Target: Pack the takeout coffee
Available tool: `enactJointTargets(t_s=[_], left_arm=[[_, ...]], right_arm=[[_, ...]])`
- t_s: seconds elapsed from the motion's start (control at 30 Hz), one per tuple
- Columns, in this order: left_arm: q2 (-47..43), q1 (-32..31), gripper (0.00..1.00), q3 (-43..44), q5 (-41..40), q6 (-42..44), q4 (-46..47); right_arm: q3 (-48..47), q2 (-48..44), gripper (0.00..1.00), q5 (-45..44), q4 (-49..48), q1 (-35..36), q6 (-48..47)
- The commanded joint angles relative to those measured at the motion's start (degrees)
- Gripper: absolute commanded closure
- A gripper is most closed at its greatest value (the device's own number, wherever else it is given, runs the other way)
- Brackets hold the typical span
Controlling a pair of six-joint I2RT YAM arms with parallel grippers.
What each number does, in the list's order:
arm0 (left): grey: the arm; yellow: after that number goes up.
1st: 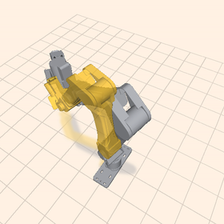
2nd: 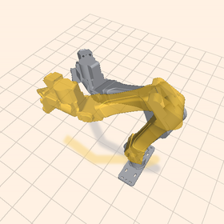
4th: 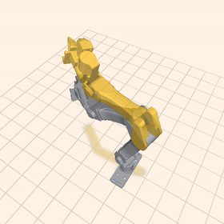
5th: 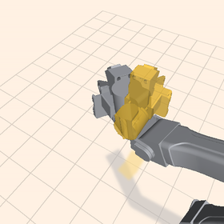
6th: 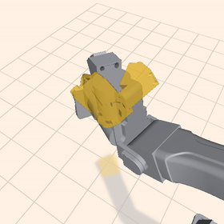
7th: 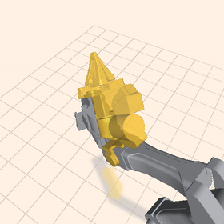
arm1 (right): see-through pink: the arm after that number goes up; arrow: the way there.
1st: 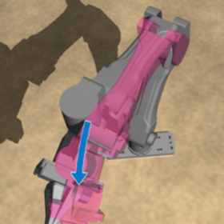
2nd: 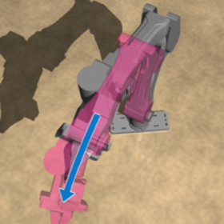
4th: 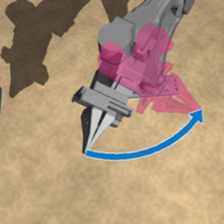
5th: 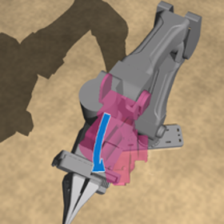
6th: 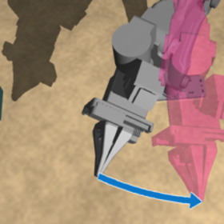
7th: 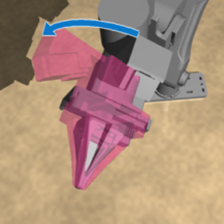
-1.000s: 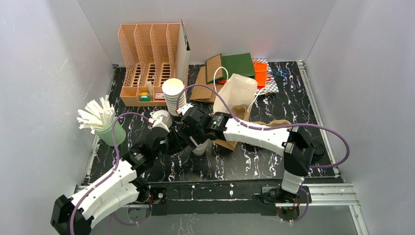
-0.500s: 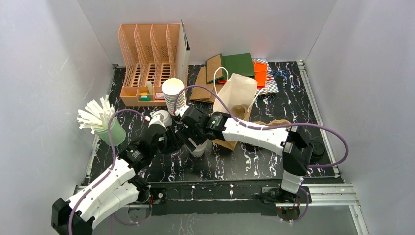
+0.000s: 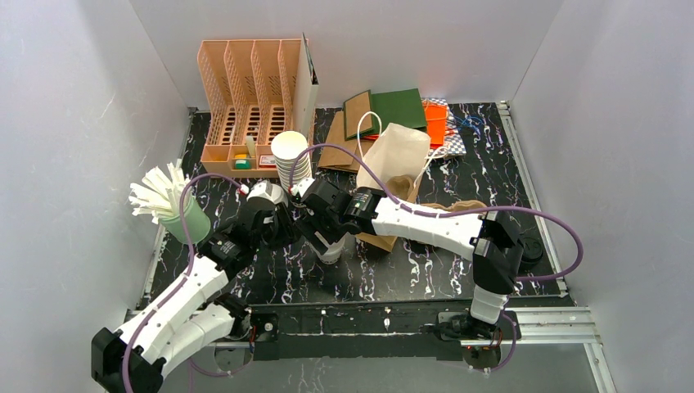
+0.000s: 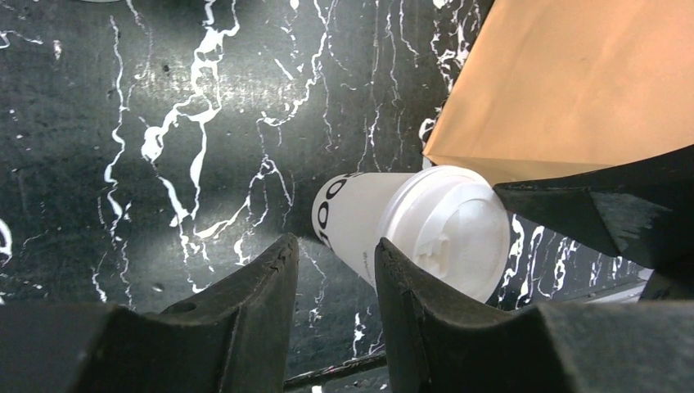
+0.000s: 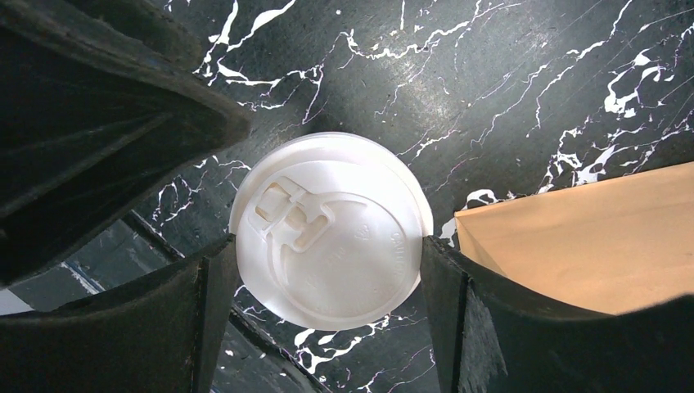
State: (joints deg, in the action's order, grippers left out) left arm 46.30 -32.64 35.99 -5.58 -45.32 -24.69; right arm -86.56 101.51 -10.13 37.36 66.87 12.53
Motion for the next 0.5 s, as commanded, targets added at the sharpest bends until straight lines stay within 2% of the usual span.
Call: enactJointTargets(t_s=[0.0,0.17,0.47], left_arm=[[1.12,1.03,0.61,-0.04,4.18,1.38,3.53],[1.08,1.44,0.56,-0.79,5.58,1.36,5.19],[2.59,1.92,0.59,-3.33,6.78,0.49,6.63]], right_arm=[[0.81,-1.42,0.26,2.95,0.62,0.63,-0.25],[1.02,-1.24,0.26,3.06,0.43,0.63,-0.25],[1.31,-1.17,0.26,3.57,-0.06,0.63,-0.33]])
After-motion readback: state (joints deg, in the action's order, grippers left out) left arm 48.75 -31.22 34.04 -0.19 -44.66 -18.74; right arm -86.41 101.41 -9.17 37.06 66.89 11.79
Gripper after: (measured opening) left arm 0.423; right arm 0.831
